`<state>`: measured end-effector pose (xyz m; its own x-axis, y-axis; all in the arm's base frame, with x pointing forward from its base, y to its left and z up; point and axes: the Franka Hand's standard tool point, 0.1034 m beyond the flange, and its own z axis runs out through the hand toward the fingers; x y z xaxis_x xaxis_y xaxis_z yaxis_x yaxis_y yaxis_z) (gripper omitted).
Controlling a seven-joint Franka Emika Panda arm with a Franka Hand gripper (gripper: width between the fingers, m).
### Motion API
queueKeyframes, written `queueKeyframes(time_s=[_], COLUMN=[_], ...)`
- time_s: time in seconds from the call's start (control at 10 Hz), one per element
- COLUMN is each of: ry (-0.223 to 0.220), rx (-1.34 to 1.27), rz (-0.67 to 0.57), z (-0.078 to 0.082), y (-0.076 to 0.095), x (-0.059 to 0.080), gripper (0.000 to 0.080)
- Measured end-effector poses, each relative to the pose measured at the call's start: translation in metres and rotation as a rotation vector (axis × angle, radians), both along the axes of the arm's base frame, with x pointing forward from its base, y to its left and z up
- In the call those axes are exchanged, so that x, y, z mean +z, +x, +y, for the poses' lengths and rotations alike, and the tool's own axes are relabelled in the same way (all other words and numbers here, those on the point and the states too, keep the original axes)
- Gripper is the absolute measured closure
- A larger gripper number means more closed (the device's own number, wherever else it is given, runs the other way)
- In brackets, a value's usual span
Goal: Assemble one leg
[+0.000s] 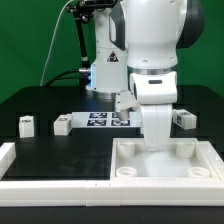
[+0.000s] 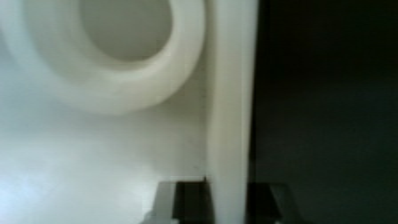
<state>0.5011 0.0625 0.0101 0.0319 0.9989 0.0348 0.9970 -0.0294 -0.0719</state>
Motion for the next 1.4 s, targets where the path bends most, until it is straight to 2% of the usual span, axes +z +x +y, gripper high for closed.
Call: queueKeyframes(time_s=[0.1,0.2,0.3,0.4,0.5,0.7,1.1,1.4], ry=[0.000,0.000,0.000,0.000,0.000,0.000,-0.001,-0.028], rx=[0.000,-0.001,-0.001,-0.001,-0.001,-0.002,-0.010,-0.107], rz=[0.000,0.000,0.001,0.001,0.001,0.001,0.000,-0.012], z=[0.000,-0.001,-0.001,-0.001,-0.001,-0.001,0.000,0.008], y=[0.000,0.000,0.000,0.000,0.000,0.000,-0.001,-0.026], x=[0.000,0.000,0.000,0.000,0.000,0.000,0.001,0.033], gripper=[0.0646,0.0468,0.0468,0.0266,0.0186,0.0157,0.0150,0.0150])
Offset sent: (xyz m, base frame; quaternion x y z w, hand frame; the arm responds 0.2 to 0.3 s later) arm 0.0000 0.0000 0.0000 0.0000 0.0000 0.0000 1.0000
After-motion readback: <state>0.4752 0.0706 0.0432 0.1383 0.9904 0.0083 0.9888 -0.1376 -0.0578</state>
